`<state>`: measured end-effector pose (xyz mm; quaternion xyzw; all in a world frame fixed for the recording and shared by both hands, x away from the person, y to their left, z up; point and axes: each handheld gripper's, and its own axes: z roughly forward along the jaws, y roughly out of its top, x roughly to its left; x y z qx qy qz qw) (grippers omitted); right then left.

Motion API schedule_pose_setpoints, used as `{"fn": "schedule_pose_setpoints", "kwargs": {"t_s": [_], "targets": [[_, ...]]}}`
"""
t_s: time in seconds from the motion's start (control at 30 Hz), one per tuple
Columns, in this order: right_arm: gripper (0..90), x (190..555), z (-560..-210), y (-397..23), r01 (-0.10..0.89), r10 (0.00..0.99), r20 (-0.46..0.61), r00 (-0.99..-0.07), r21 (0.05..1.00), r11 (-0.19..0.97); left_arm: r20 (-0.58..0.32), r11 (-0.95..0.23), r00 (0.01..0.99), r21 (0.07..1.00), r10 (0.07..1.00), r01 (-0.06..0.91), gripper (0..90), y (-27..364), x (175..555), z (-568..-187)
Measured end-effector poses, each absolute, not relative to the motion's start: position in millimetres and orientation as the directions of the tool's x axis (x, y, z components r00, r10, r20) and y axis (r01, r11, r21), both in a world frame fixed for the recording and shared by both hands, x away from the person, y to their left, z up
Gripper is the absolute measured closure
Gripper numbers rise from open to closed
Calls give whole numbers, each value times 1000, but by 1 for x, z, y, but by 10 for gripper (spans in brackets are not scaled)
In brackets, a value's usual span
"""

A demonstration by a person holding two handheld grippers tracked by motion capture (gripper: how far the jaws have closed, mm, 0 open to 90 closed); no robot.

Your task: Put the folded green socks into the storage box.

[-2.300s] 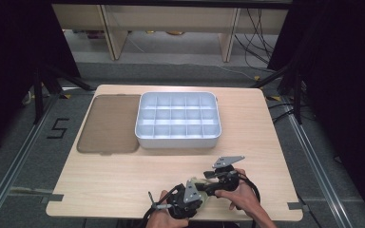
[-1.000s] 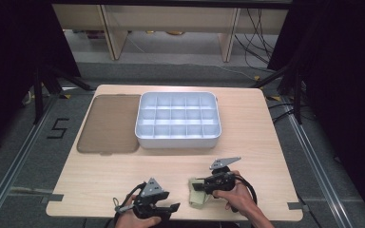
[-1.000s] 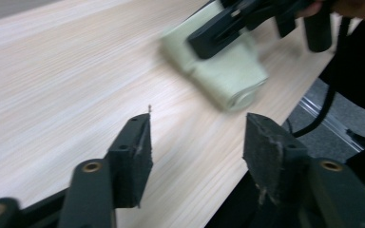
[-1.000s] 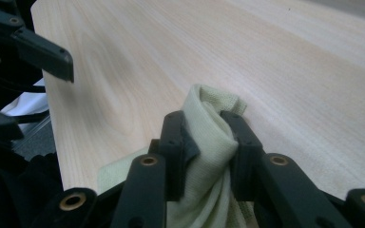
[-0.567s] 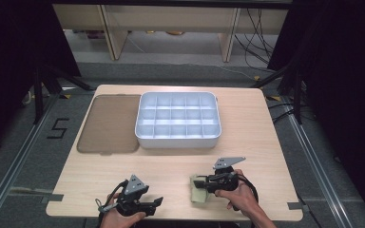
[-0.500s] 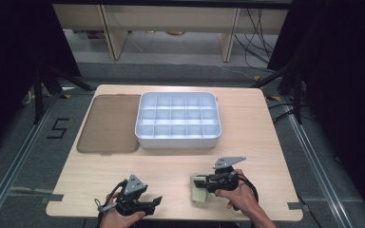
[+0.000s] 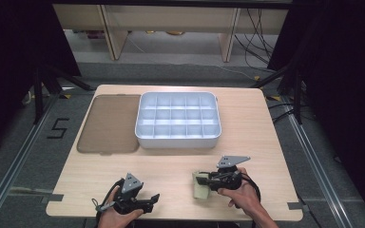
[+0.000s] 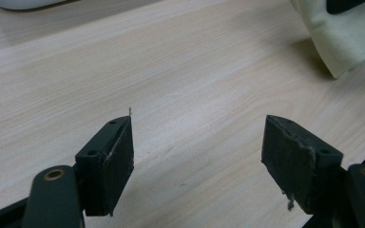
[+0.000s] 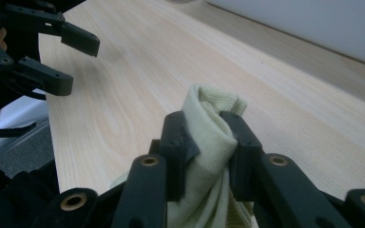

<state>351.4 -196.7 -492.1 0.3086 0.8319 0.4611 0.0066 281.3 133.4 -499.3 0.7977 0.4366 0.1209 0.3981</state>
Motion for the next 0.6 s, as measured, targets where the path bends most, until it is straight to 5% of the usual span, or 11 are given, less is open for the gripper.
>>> {"fn": "schedule_pose_setpoints", "kwargs": {"t_s": [0.6], "targets": [[726,358,-478,-204,465,533,241,-811,818,338,-128,-299,573,751,810,590,214,138,281,-502]]}}
